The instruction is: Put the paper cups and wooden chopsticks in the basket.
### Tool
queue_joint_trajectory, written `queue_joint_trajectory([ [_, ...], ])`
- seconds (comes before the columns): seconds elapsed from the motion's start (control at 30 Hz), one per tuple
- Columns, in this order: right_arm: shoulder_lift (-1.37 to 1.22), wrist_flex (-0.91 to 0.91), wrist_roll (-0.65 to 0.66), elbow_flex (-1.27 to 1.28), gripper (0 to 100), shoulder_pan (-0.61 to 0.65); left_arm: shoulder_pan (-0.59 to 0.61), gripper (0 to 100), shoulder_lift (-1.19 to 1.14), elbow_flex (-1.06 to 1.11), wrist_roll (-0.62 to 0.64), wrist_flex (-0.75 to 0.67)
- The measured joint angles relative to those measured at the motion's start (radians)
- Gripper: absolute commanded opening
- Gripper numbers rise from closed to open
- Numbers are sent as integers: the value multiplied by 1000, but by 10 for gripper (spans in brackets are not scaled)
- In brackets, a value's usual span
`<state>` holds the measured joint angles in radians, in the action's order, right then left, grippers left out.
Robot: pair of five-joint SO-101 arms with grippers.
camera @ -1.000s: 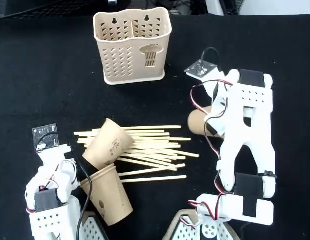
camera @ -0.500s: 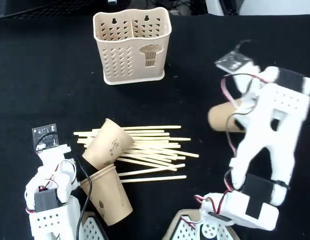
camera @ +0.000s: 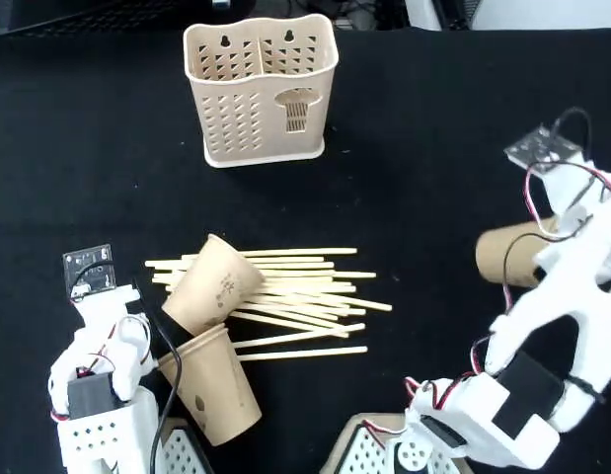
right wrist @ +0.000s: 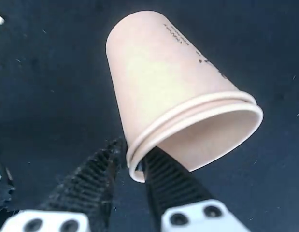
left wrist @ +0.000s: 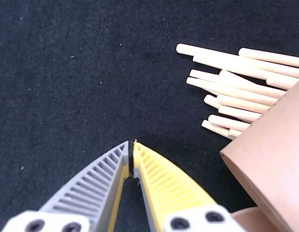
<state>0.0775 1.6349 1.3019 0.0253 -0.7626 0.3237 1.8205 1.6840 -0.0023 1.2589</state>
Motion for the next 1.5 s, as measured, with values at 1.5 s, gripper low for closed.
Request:
queue_joint_trajectory([
  [1.5, 511, -84, -367, 233, 208, 334, 0, 30, 0, 0, 0, 0],
])
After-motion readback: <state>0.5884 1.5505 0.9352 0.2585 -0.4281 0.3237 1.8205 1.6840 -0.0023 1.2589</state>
